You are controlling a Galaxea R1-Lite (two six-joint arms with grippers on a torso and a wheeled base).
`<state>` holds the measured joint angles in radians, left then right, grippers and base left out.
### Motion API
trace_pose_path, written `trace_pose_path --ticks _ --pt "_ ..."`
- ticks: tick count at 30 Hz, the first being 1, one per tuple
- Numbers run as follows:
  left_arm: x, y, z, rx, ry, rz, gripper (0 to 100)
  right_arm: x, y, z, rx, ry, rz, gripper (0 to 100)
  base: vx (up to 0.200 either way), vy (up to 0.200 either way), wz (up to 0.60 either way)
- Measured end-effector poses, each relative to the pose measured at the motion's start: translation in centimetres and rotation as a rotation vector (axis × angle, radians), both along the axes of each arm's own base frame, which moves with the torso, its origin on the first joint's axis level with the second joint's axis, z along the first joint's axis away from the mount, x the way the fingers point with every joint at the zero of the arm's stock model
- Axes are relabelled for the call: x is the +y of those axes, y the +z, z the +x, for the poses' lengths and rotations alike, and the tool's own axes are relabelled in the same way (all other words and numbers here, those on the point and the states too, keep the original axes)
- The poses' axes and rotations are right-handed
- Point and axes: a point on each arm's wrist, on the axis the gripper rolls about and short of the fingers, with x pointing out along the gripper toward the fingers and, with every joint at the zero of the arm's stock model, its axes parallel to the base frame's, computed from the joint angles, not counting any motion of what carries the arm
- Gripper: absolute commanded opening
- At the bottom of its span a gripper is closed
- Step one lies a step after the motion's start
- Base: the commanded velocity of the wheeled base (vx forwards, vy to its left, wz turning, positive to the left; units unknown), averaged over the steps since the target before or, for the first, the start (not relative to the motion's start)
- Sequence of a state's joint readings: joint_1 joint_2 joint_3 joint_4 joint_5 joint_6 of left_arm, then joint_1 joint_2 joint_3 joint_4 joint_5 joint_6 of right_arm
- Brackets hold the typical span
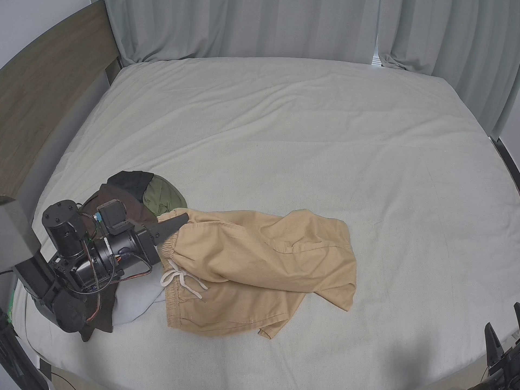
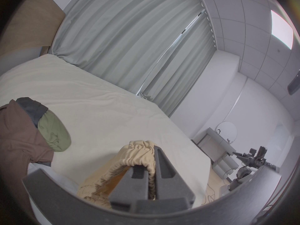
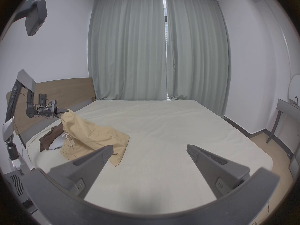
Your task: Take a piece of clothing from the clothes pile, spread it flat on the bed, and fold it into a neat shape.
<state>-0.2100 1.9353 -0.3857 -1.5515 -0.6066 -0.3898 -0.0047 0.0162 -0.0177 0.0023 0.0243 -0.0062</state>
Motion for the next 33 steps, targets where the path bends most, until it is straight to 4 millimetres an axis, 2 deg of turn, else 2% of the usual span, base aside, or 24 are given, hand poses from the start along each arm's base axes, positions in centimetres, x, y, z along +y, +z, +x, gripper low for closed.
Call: trace_pose_path --ticks 12,29,33 --pt "2.0 -2.7 1.9 0.042 0.078 0.051 0 0.0 0.0 0.0 0.0 -0.001 0.0 100 0.0 0.0 0.0" --pt "3.1 -3.0 2.6 0.046 0.119 0.05 0 0.0 0.0 0.0 -0.001 0.0 0.0 100 0.0 0.0 0.0" --pt "3.2 -3.0 2.6 0.047 0.122 0.05 0 0.0 0.5 0.0 -0.051 0.0 -0.006 100 0.0 0.0 0.0"
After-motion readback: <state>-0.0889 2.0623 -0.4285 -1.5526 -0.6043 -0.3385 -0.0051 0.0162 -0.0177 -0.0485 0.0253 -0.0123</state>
